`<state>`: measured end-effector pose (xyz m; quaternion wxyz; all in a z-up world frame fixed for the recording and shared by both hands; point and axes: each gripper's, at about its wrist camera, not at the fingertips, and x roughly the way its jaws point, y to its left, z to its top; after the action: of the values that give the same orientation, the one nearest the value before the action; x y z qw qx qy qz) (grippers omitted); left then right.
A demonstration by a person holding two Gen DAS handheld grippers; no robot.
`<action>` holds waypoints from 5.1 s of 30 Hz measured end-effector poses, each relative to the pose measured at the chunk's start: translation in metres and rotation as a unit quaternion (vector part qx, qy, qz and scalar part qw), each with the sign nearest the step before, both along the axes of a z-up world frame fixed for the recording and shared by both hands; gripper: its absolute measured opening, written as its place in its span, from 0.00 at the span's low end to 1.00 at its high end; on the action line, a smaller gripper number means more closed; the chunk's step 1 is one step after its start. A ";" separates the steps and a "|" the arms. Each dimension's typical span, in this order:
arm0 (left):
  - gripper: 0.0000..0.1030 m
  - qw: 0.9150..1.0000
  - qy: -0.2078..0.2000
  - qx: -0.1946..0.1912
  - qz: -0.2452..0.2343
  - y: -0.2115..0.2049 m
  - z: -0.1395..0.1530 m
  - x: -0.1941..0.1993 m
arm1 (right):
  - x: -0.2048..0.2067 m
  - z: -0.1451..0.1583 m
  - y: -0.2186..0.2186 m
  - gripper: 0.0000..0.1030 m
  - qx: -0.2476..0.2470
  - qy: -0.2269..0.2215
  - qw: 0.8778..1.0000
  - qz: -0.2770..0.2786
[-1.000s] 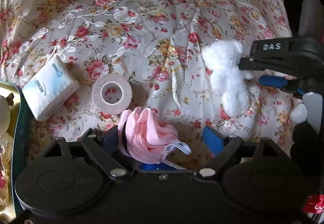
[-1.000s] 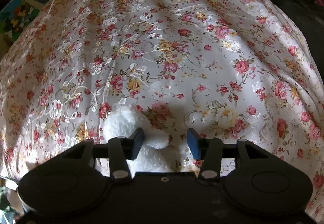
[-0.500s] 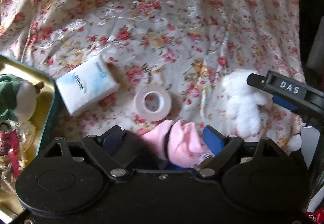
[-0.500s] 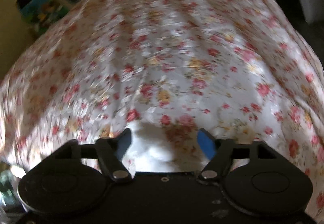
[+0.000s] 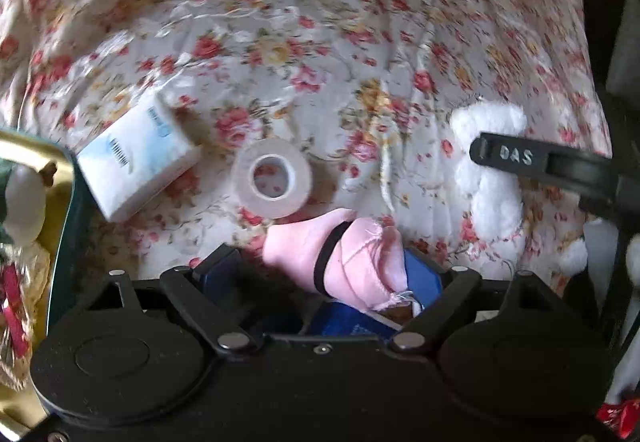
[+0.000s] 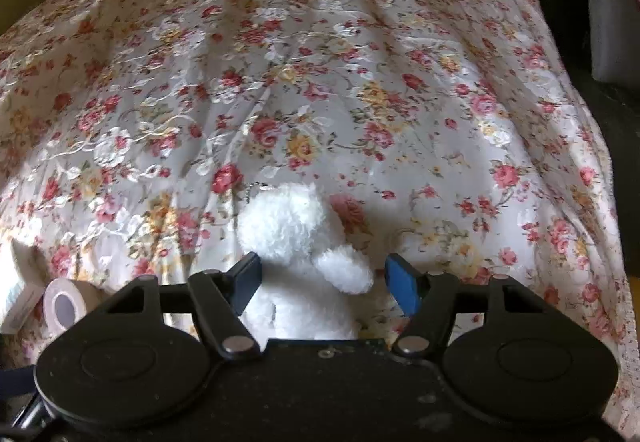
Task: Organize soft objects
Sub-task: 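Close left gripper on the pink slipper and lift it, then carry teddy and slipper over the gold tray and open both grippers, then move right gripper to the white tape roll and close on it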
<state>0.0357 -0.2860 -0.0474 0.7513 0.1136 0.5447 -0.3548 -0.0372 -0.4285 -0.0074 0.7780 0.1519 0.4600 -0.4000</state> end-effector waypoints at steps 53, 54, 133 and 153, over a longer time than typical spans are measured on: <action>0.45 0.992 -0.057 -0.048 0.105 0.086 0.077 0.028 | -0.023 0.049 -0.006 0.16 0.093 -0.240 0.966 -0.014; 0.45 0.991 -0.060 -0.047 0.113 0.095 0.080 0.031 | -0.020 0.050 -0.001 0.16 0.092 -0.239 0.967 -0.006; 0.62 0.984 -0.029 0.005 0.175 0.252 0.069 0.041 | 0.034 0.084 0.208 0.41 0.052 -0.113 0.963 0.237; 0.63 0.995 -0.041 0.023 0.087 0.161 0.060 0.013 | 0.005 0.034 0.126 0.57 0.062 -0.059 0.991 0.107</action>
<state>0.0491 -0.1254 0.0125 0.7983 0.0978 0.5291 -0.2706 -0.0319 -0.3024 0.0265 0.8314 0.1726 0.4508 -0.2753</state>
